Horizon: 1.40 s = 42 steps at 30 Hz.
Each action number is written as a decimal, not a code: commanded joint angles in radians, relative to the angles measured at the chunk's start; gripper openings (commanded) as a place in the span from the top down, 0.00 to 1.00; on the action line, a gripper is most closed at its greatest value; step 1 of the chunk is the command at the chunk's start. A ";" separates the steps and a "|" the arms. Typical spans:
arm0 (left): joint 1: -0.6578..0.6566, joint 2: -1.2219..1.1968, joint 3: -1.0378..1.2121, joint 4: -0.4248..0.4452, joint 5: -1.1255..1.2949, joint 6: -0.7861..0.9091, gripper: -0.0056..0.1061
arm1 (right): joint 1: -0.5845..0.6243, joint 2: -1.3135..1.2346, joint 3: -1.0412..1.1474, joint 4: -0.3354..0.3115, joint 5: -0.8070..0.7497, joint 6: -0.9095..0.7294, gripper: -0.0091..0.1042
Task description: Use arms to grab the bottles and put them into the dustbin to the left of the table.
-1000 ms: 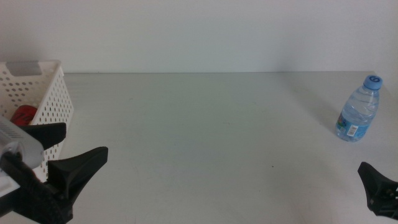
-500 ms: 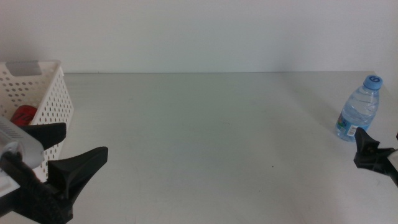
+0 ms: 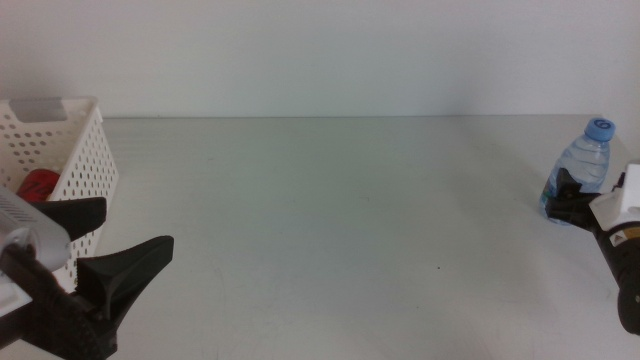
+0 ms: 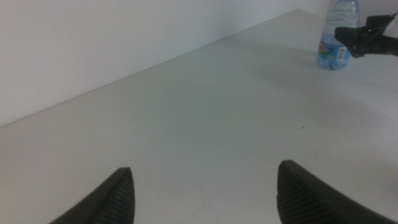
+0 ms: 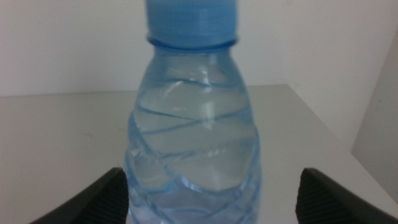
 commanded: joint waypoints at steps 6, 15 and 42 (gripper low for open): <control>-0.004 0.000 -0.028 0.000 -0.072 -0.016 0.28 | 0.000 0.054 -0.126 0.003 -0.109 -0.016 0.27; -0.004 0.000 -0.028 0.000 -0.072 -0.016 0.28 | -0.005 0.142 -0.242 0.004 -0.110 -0.016 0.36; -0.004 0.000 -0.028 0.000 -0.072 -0.016 0.28 | 0.522 0.271 -0.943 -0.591 0.344 0.395 0.93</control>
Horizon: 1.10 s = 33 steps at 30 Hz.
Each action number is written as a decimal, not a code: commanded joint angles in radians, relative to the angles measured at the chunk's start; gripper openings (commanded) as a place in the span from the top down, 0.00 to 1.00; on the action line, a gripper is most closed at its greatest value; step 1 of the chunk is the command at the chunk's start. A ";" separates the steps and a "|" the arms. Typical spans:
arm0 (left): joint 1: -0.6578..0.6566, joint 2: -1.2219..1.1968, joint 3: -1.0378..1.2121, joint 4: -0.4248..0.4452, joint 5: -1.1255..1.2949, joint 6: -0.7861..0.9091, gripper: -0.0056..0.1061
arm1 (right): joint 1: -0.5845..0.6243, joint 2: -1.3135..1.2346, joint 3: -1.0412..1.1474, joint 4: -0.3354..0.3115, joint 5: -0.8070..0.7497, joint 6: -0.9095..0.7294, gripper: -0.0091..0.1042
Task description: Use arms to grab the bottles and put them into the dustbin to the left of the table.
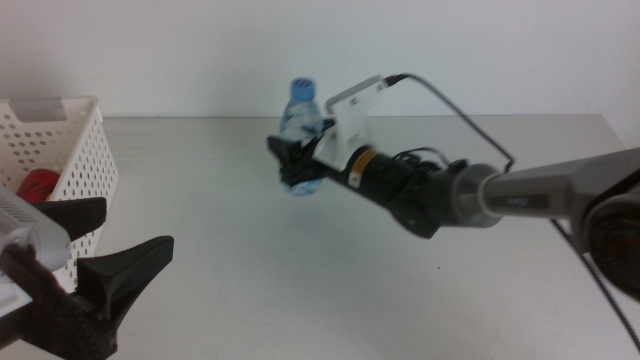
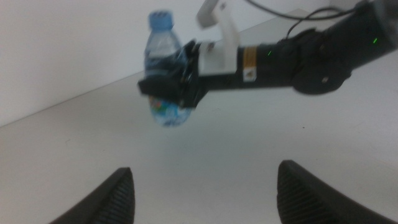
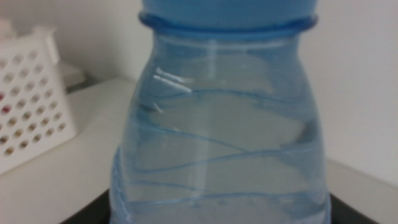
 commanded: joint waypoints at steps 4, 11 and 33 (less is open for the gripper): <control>-0.004 0.000 -0.028 0.000 -0.072 -0.016 0.28 | 0.065 -0.015 -0.059 0.029 -0.119 -0.096 0.93; -0.004 0.000 -0.028 0.000 -0.072 -0.016 0.28 | 0.081 0.015 -0.058 0.021 -0.108 -0.181 0.84; -0.004 0.000 -0.028 0.000 -0.072 -0.016 0.28 | 0.033 -0.514 0.439 -0.087 0.003 0.006 0.25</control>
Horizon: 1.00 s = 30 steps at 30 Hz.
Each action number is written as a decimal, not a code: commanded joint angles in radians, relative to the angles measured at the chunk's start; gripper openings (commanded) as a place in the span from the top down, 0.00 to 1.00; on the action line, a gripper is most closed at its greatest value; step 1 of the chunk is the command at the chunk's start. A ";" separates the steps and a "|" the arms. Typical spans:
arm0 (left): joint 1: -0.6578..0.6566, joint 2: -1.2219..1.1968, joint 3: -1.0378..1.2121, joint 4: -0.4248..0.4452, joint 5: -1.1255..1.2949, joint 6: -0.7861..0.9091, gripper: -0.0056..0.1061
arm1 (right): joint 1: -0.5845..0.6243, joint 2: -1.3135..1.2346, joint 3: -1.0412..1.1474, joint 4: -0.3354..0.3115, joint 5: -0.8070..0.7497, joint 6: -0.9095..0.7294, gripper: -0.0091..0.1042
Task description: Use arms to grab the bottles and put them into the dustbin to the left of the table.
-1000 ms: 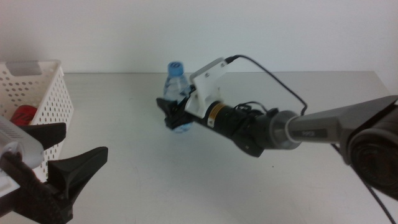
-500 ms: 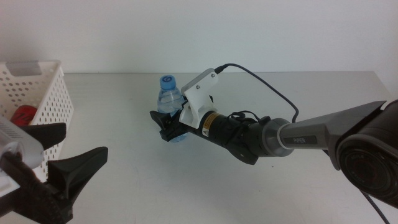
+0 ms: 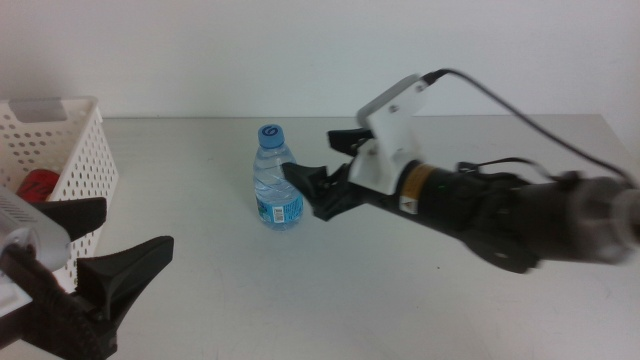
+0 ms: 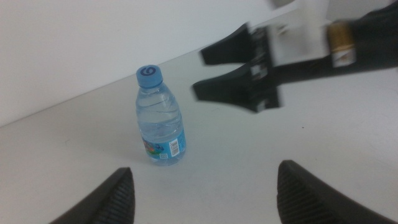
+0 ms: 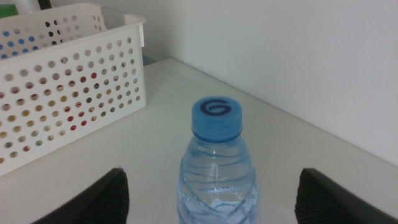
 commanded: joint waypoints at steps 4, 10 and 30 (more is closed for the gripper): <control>-0.004 0.000 -0.028 0.000 -0.072 -0.016 0.28 | -0.008 -0.343 0.129 -0.033 0.148 0.053 0.28; -0.004 0.000 -0.028 0.000 -0.072 -0.016 0.28 | -0.008 -0.600 0.162 -0.127 0.485 0.206 0.28; -0.004 0.000 -0.028 0.000 -0.072 -0.016 0.28 | -0.007 -0.999 0.161 0.488 1.049 -0.487 0.33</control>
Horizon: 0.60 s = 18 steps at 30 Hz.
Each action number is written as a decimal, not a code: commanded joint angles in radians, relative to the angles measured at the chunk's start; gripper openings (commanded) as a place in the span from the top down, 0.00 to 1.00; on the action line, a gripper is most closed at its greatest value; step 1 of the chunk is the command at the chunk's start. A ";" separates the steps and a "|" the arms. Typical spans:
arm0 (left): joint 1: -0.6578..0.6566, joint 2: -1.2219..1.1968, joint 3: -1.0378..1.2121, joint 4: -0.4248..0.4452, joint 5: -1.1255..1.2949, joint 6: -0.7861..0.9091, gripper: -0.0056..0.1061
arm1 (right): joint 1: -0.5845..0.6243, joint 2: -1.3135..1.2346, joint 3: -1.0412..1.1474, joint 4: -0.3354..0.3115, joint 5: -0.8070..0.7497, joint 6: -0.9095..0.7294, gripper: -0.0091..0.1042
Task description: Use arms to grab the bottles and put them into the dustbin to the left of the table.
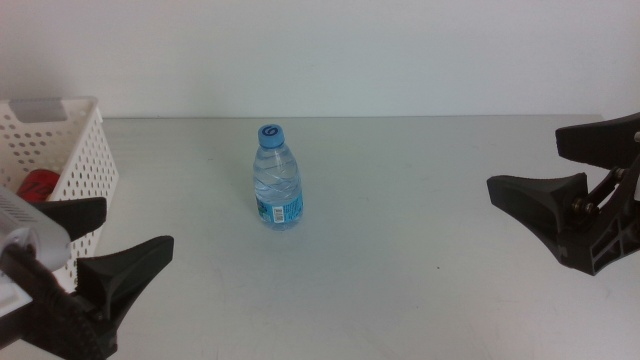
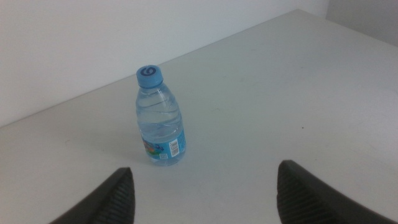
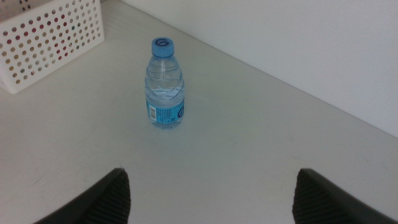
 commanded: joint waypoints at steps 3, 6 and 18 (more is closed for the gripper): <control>-0.004 0.000 -0.028 0.000 -0.072 -0.016 0.28 | -0.005 -0.010 -0.023 0.002 -0.054 -0.023 0.33; -0.004 0.000 -0.028 0.000 -0.072 -0.016 0.28 | -0.005 -0.009 -0.023 0.002 -0.054 -0.023 0.33; 0.073 0.079 -0.028 0.106 -0.277 -0.040 0.28 | -0.005 -0.009 -0.023 0.002 -0.053 -0.023 0.33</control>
